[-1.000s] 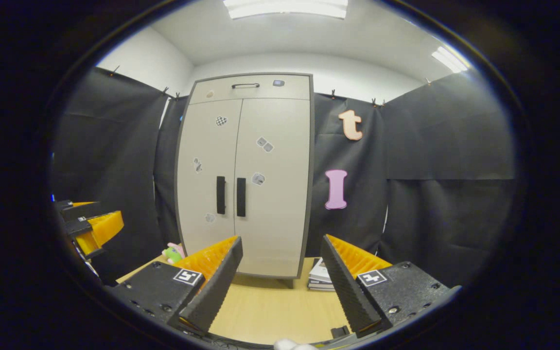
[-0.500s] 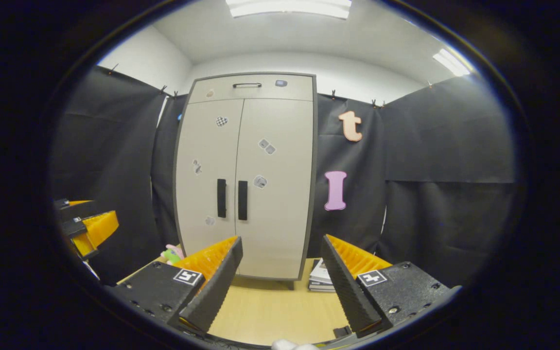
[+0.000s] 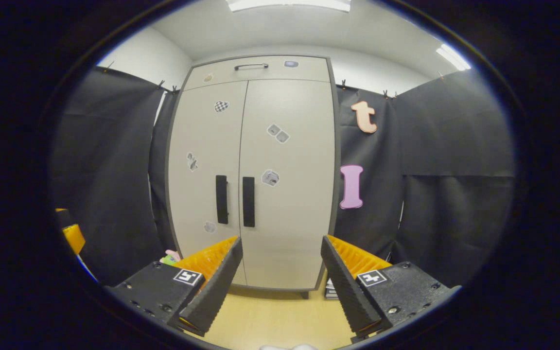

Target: Open the right door of the double-door shoe cabinet with the right hand, and open the left door with the left hand.

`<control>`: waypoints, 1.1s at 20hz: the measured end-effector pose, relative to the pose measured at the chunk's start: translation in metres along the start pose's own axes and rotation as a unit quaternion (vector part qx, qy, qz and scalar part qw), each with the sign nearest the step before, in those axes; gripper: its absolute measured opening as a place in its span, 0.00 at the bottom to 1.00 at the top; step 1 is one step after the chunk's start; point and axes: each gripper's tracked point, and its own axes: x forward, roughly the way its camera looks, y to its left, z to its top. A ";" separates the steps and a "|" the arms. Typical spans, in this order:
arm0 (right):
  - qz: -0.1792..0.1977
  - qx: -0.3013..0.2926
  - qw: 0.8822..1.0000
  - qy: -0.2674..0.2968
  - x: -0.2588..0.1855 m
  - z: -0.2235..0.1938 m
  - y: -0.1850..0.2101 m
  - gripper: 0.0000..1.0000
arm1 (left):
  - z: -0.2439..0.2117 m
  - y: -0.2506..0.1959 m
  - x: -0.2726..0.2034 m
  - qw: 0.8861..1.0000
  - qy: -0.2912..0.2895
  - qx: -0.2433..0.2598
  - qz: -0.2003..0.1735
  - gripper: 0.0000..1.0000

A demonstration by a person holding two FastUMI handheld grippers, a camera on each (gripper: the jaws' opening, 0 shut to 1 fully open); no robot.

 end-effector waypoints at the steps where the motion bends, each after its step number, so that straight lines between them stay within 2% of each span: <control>1: 0.003 0.003 1.000 -0.001 0.018 0.003 0.005 1.00 | 0.000 0.002 0.002 1.000 0.002 0.003 0.005 0.95; 7: 0.018 0.002 1.000 -0.003 0.113 0.010 0.037 1.00 | 0.003 0.018 0.018 0.999 0.009 0.004 0.042 0.95; 12: 0.019 0.002 1.000 0.007 0.175 0.005 0.051 1.00 | 0.004 0.026 0.033 0.998 0.013 0.003 0.068 0.95; 15: 0.024 0.012 1.000 0.015 0.198 0.002 0.059 1.00 | 0.003 0.033 0.039 0.996 0.017 0.007 0.090 0.95; 18: 0.025 0.006 1.000 0.015 0.215 0.004 0.065 0.92 | 0.002 0.038 0.042 0.995 0.020 0.009 0.102 0.96; 19: 0.027 0.007 0.999 0.018 0.220 0.004 0.069 0.93 | 0.003 0.040 0.044 0.994 0.019 0.009 0.106 0.96; 22: 0.023 0.007 1.000 0.017 0.228 0.006 0.073 0.84 | 0.005 0.045 0.045 0.993 0.016 0.005 0.115 0.96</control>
